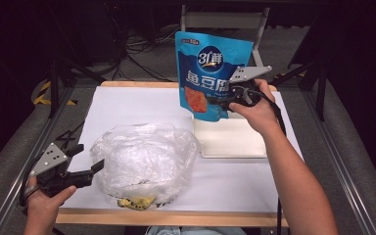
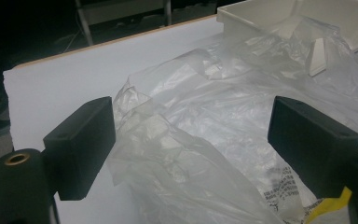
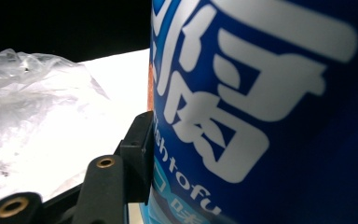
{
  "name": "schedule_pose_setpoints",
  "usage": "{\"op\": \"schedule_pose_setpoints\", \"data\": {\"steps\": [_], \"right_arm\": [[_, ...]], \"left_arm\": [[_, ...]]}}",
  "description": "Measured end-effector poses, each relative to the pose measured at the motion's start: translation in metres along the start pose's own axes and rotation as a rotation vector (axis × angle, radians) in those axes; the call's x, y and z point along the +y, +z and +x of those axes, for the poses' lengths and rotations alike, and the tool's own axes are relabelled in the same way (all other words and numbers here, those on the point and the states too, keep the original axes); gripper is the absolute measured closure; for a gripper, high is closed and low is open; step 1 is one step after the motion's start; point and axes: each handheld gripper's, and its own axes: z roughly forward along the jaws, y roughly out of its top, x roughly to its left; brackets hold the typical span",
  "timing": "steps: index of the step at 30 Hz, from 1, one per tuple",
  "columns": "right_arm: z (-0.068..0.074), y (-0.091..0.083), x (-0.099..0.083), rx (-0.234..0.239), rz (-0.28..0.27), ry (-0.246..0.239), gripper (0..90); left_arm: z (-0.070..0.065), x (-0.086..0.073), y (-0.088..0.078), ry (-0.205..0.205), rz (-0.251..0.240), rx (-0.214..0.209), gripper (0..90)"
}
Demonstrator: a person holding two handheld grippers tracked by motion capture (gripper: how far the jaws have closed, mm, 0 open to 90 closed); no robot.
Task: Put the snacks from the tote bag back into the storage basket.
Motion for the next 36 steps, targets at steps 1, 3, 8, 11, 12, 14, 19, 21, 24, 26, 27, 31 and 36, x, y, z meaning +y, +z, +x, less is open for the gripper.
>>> {"op": "schedule_pose_setpoints", "data": {"steps": [1,3,8,11,12,14,19,21,24,26,27,31,36], "right_arm": [[-0.002,-0.001,-0.001,-0.006,0.004,0.002,50.5],[-0.008,-0.005,-0.003,-0.016,0.014,0.009,50.4],[-0.02,-0.011,-0.007,-0.034,0.024,0.026,50.4],[-0.027,-0.014,-0.01,-0.052,0.027,0.033,50.4],[-0.03,-0.015,-0.013,-0.057,0.028,0.037,50.3],[-0.032,-0.015,-0.014,-0.058,0.026,0.04,50.4],[-0.04,-0.014,-0.022,-0.072,0.026,0.046,50.3],[-0.042,-0.011,-0.028,-0.073,0.026,0.054,50.3],[-0.043,-0.009,-0.034,-0.074,0.03,0.056,50.3],[-0.044,-0.006,-0.039,-0.073,0.034,0.065,50.3],[-0.045,-0.005,-0.042,-0.073,0.035,0.067,50.3],[-0.047,-0.001,-0.05,-0.071,0.046,0.073,50.3],[-0.047,0.005,-0.058,-0.073,0.06,0.056,50.4]], "left_arm": [[0.0,0.0,0.0,0.001,0.001,0.0,16.2],[0.0,0.0,0.0,0.002,0.001,0.0,16.2],[0.0,0.0,0.0,-0.002,0.002,0.002,16.2],[0.0,0.0,0.001,-0.001,0.007,0.004,16.2],[-0.001,0.0,0.001,0.0,0.009,0.002,16.2],[-0.001,0.0,0.001,0.0,0.01,0.002,16.2],[-0.001,0.0,0.001,0.0,0.011,0.002,16.2],[-0.001,0.0,0.002,0.002,0.011,0.004,16.2],[-0.001,0.0,0.001,0.001,0.014,0.002,16.2],[-0.001,0.0,0.001,0.001,0.013,0.003,16.2],[-0.001,0.0,0.001,0.002,0.014,0.003,16.2],[-0.001,0.0,0.002,0.002,0.016,0.004,16.2],[-0.001,0.0,0.003,0.004,0.02,0.004,16.2]]}}
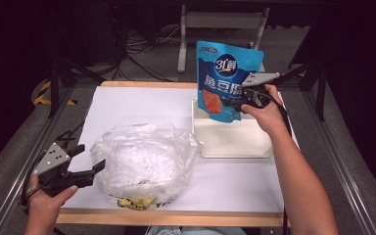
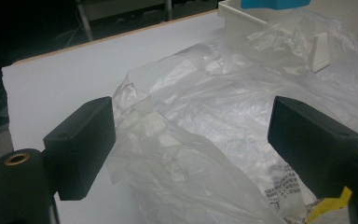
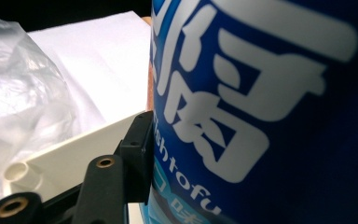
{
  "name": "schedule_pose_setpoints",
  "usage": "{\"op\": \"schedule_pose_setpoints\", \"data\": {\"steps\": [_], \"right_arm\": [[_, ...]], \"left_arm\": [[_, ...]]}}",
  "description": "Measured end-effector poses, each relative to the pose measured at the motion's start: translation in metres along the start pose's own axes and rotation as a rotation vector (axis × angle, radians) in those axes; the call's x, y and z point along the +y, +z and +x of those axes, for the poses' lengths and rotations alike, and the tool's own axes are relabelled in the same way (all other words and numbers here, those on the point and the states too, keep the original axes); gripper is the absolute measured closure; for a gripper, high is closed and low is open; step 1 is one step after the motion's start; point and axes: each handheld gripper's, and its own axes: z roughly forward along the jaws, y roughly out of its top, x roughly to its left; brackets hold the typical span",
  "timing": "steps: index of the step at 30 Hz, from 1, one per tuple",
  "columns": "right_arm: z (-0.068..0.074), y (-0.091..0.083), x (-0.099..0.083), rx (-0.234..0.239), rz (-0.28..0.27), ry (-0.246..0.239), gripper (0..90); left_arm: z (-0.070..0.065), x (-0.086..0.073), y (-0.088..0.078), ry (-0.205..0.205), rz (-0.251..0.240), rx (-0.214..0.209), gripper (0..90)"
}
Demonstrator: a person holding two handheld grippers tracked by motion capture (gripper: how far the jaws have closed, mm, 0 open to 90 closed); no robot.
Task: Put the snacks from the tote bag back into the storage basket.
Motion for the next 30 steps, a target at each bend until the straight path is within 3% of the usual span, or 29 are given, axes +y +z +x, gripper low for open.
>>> {"op": "schedule_pose_setpoints", "data": {"steps": [16,30], "right_arm": [[-0.001,0.016,-0.031,0.014,0.021,0.019,50.3],[-0.004,0.022,-0.046,0.022,0.026,0.053,50.1]], "left_arm": [[0.001,-0.001,0.001,-0.005,0.008,0.006,16.2],[0.0,-0.001,0.003,-0.008,0.012,0.004,16.2]]}}
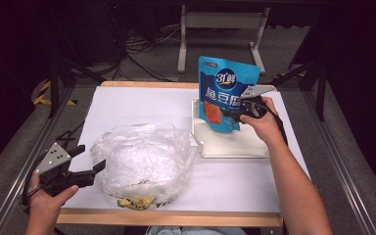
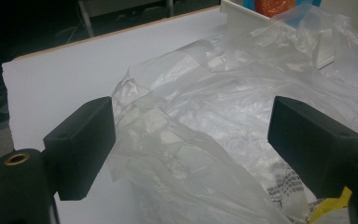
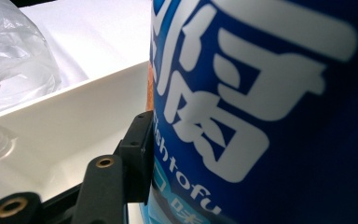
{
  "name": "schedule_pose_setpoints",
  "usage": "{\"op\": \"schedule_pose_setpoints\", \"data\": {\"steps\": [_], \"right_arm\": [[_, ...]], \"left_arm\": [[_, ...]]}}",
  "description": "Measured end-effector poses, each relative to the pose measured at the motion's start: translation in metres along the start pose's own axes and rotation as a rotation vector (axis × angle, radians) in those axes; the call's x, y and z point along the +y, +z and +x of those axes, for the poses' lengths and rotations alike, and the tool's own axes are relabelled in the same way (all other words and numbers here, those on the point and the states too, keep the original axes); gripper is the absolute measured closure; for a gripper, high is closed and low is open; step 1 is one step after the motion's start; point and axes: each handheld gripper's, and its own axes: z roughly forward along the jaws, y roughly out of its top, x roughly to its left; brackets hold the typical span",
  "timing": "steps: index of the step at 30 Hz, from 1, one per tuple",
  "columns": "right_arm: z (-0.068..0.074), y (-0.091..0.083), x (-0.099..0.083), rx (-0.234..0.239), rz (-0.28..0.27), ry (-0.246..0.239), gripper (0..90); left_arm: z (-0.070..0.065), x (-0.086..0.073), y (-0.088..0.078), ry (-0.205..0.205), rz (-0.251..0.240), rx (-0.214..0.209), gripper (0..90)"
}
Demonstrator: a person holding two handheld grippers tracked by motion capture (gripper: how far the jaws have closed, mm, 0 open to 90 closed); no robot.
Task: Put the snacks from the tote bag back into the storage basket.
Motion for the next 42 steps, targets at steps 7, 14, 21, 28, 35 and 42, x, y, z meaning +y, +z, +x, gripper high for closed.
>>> {"op": "schedule_pose_setpoints", "data": {"steps": [7,14,21,28,35,42], "right_arm": [[-0.001,0.003,-0.004,0.004,0.015,-0.003,49.7],[-0.002,0.007,-0.012,0.007,0.019,-0.004,49.2],[-0.007,0.006,-0.019,0.023,-0.001,0.014,46.7],[-0.011,0.004,-0.027,0.021,-0.021,0.02,42.4],[-0.009,0.003,-0.027,0.006,-0.008,-0.004,36.0],[-0.009,-0.001,-0.028,-0.015,0.011,0.015,24.1]], "left_arm": [[-0.001,0.0,0.001,0.003,0.004,-0.002,16.1],[-0.001,-0.001,0.001,0.004,0.005,-0.003,16.1],[-0.001,0.0,0.002,0.003,0.004,-0.006,16.1],[-0.002,0.0,0.001,0.002,0.002,-0.01,16.1],[-0.003,0.001,0.002,0.001,0.004,-0.012,15.9],[-0.002,0.0,0.004,0.003,0.012,-0.015,15.9]]}}
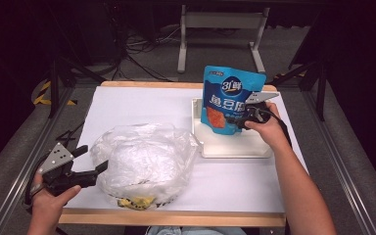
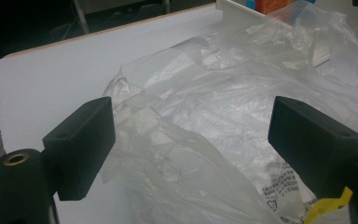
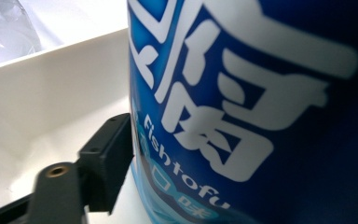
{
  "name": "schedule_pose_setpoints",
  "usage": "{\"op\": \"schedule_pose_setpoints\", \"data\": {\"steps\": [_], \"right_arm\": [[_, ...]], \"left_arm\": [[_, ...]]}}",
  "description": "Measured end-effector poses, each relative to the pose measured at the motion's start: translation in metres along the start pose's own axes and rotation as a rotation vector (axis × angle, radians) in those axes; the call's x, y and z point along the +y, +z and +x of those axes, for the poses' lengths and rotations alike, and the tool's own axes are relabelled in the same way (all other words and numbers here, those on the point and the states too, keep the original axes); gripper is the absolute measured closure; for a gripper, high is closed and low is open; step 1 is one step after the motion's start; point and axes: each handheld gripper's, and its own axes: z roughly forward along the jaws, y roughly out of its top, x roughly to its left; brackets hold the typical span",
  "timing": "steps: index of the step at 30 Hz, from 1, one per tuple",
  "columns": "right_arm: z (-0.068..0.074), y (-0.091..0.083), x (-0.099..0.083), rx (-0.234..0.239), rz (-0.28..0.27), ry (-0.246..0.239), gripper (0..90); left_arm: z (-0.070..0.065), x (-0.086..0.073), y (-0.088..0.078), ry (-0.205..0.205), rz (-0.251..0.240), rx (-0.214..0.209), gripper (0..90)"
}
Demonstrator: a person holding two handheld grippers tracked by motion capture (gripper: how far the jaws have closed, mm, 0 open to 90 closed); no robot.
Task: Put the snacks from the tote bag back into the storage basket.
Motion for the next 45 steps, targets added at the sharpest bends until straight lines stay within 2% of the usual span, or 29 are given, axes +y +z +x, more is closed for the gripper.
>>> {"op": "schedule_pose_setpoints", "data": {"steps": [3,7,10,16,20,24,26,32,38,45], "right_arm": [[0.001,-0.001,0.0,-0.004,0.003,0.008,20.2],[0.004,-0.004,0.0,-0.03,0.005,0.015,11.1],[0.004,-0.009,0.0,-0.052,0.007,0.019,7.6],[0.007,-0.021,0.002,-0.075,-0.014,0.007,5.4],[0.011,-0.034,0.005,-0.069,-0.024,-0.012,4.0],[0.015,-0.047,0.007,-0.095,-0.035,-0.013,4.0],[0.016,-0.051,0.007,-0.095,-0.047,-0.007,4.0],[0.024,-0.078,0.008,-0.084,-0.125,0.012,5.1],[0.037,-0.098,0.008,-0.06,-0.146,0.033,5.2],[0.06,-0.125,0.009,-0.038,-0.163,0.036,6.1]], "left_arm": [[0.0,0.0,0.0,-0.001,0.0,-0.002,15.9],[-0.001,0.001,0.0,-0.002,0.001,-0.002,15.9],[-0.001,0.001,0.001,-0.002,0.002,-0.005,15.9],[-0.002,0.0,0.001,-0.002,0.006,-0.006,15.9],[-0.002,0.0,0.0,-0.004,0.003,-0.005,15.9],[-0.002,0.0,0.001,-0.002,0.007,-0.008,15.9],[-0.002,0.0,0.001,-0.003,0.005,-0.008,15.9],[-0.003,0.001,0.004,-0.001,0.008,-0.014,15.9],[-0.004,0.0,0.006,0.002,0.015,-0.02,15.9],[-0.006,0.002,0.008,0.009,0.018,-0.029,15.9]]}}
